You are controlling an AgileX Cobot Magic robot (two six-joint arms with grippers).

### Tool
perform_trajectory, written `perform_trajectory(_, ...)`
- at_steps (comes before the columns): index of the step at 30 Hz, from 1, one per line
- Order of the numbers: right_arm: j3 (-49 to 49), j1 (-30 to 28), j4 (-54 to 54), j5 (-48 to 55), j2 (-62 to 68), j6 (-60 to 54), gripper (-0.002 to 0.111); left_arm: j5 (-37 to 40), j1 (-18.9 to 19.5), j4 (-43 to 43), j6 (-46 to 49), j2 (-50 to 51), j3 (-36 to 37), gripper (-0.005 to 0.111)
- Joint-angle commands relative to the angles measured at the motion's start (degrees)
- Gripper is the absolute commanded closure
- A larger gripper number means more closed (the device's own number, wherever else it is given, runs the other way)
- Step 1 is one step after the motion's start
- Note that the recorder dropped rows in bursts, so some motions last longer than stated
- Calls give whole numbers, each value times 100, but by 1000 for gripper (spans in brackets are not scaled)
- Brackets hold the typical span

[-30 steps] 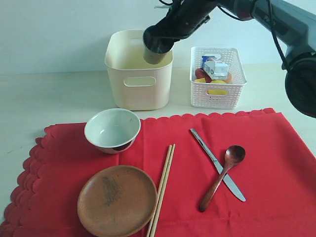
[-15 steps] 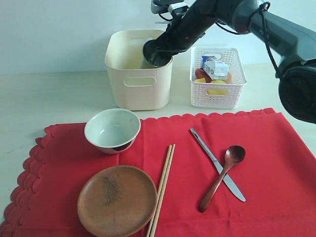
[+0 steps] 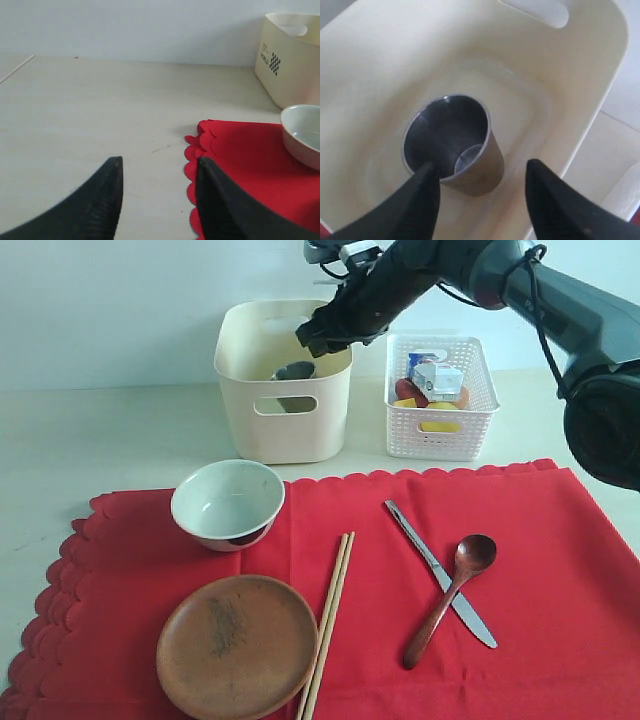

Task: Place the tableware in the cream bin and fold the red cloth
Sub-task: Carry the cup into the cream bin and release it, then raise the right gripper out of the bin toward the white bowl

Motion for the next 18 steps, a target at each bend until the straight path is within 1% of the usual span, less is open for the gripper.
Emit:
perform_trajectory(1, -39, -20, -53, 23, -237, -34, 56, -33, 15, 4, -29, -35, 14, 61)
perform_trajectory(7, -39, -26, -86, 390, -608, -20, 56, -33, 15, 4, -29, -35, 14, 61)
perform_trajectory(18, -39, -26, -76, 1663, -1127, 235, 57, -33, 15, 4, -29, -35, 14, 61)
